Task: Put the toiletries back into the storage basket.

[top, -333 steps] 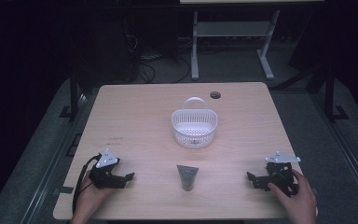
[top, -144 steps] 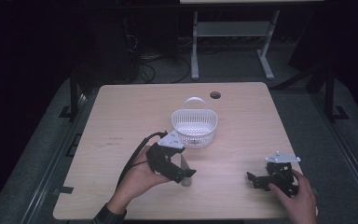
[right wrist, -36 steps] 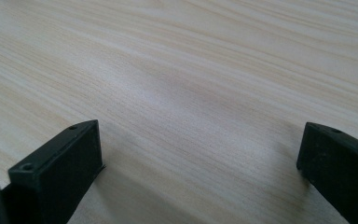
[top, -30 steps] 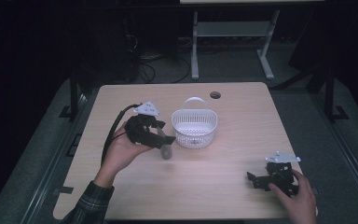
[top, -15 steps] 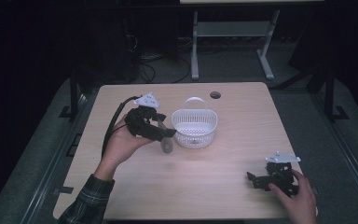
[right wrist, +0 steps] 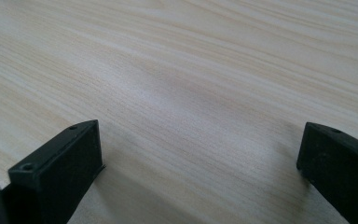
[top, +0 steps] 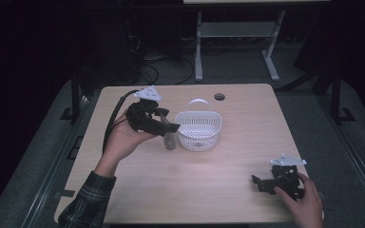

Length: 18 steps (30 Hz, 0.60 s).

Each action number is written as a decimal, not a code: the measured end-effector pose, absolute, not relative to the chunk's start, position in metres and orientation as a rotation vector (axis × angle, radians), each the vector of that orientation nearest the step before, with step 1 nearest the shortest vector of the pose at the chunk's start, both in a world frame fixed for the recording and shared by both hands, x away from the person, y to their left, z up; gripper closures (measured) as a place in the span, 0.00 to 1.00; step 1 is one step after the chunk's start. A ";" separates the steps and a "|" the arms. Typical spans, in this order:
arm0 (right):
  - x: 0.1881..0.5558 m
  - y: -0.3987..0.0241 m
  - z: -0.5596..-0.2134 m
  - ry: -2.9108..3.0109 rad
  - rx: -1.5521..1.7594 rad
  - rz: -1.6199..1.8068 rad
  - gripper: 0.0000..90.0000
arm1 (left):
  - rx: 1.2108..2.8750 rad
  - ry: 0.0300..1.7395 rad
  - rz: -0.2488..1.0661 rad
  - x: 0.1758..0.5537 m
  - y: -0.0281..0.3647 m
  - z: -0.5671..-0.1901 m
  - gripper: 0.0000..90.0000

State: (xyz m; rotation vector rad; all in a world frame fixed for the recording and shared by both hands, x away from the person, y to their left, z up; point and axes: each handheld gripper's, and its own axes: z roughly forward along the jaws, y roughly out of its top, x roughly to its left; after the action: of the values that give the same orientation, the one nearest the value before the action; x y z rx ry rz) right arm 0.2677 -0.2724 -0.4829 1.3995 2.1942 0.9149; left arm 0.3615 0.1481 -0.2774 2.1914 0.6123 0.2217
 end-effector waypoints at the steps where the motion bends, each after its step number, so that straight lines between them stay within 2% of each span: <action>1: 0.268 -0.272 -0.483 2.194 1.400 0.915 0.00 | 2.187 0.615 0.219 0.362 0.148 -0.277 0.33; 18: 0.268 -0.272 -0.483 2.194 1.400 0.915 0.00 | 2.172 0.600 0.221 0.373 0.140 -0.259 0.33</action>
State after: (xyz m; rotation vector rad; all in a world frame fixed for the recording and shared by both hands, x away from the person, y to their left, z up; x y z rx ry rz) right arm 0.2677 -0.2724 -0.4830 1.3997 2.1942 0.9151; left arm 0.3733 0.1401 -0.2592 2.1725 0.6003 0.2210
